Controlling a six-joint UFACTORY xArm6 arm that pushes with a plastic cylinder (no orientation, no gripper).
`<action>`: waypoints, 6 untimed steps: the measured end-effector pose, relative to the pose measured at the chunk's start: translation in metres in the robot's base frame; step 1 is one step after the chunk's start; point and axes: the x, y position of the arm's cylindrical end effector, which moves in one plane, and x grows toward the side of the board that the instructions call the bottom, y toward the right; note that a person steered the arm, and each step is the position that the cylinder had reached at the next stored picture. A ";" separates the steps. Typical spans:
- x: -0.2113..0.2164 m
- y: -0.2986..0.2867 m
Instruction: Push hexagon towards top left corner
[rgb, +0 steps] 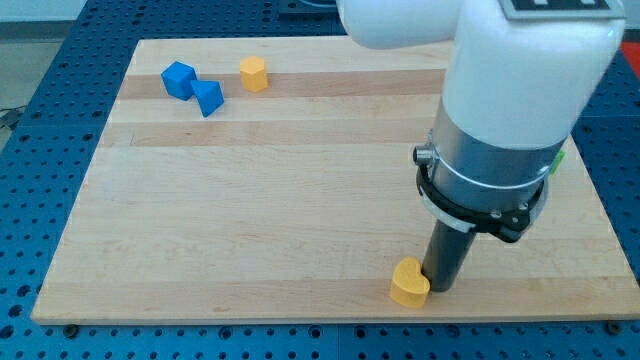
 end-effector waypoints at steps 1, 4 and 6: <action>-0.022 -0.001; -0.301 -0.118; -0.311 -0.277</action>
